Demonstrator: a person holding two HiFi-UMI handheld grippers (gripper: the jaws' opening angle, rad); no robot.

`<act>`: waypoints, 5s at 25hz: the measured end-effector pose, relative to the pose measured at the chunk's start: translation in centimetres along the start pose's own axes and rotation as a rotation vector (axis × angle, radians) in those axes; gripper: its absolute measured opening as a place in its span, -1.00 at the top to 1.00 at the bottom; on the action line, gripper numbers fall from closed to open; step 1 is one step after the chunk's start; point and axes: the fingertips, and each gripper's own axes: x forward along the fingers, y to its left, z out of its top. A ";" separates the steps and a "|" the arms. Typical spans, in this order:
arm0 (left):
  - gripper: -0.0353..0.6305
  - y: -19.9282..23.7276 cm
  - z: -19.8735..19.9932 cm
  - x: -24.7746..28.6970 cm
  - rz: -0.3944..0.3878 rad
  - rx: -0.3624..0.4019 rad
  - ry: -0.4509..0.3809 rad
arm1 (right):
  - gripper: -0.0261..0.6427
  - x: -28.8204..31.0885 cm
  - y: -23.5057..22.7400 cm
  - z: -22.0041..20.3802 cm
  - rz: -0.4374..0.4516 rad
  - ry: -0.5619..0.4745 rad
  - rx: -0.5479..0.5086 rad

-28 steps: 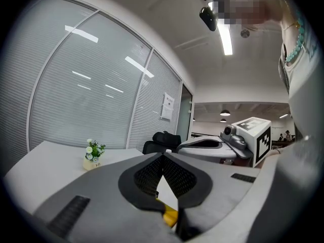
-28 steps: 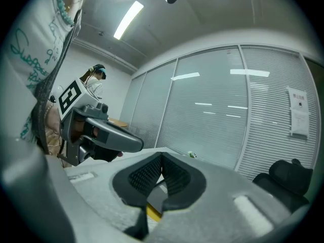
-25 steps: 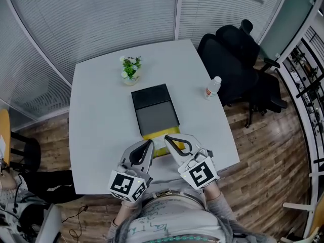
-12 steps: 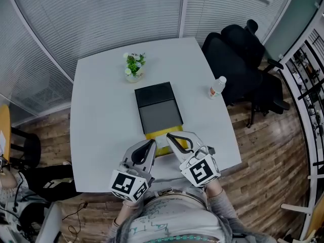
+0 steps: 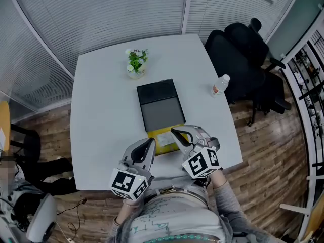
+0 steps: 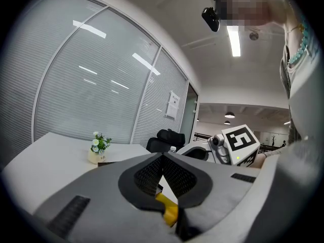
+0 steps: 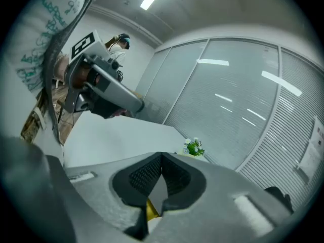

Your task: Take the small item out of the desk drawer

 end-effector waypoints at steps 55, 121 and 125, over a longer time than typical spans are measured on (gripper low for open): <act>0.90 3.5 -2.6 -0.8 0.001 -0.098 0.069 | 0.64 11.7 12.7 -15.7 0.571 0.499 0.160; 0.90 -1.0 -4.3 -1.0 -0.072 -0.086 0.142 | 0.91 10.9 13.2 -15.2 0.561 0.461 0.151; 0.90 -1.5 -4.8 -1.1 -0.087 -0.084 0.156 | 0.91 10.6 12.5 -14.7 0.540 0.450 0.137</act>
